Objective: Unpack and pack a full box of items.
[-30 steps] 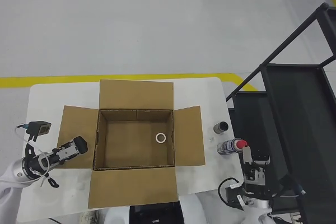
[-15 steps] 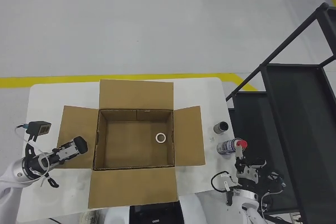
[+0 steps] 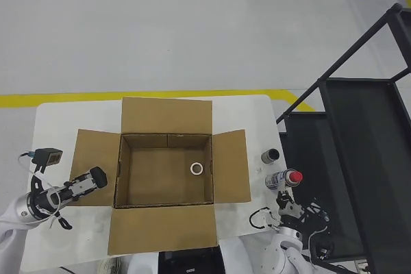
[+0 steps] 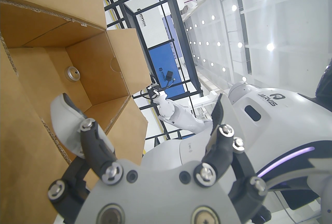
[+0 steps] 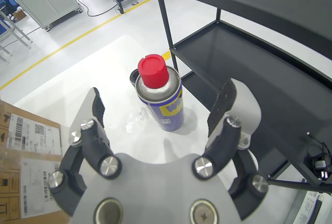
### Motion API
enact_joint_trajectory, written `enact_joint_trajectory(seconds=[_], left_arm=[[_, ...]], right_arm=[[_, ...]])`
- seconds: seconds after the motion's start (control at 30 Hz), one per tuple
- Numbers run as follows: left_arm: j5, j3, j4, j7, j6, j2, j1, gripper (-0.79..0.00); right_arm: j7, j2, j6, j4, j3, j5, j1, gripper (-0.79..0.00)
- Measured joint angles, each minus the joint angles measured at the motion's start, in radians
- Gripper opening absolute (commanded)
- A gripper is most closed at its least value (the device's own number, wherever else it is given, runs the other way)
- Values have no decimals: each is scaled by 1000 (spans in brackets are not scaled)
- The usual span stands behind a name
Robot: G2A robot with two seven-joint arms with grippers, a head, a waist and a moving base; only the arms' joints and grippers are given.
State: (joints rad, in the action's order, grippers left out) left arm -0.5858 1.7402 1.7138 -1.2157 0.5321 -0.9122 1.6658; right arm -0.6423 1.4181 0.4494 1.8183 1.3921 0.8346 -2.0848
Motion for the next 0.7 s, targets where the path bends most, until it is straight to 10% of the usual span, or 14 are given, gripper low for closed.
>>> enact_joint_trajectory(seconds=[0.7], left_arm=[[0, 0, 0, 0, 0, 0, 0, 0]], right_arm=[[18, 33, 74, -293, -24, 2, 224, 0]])
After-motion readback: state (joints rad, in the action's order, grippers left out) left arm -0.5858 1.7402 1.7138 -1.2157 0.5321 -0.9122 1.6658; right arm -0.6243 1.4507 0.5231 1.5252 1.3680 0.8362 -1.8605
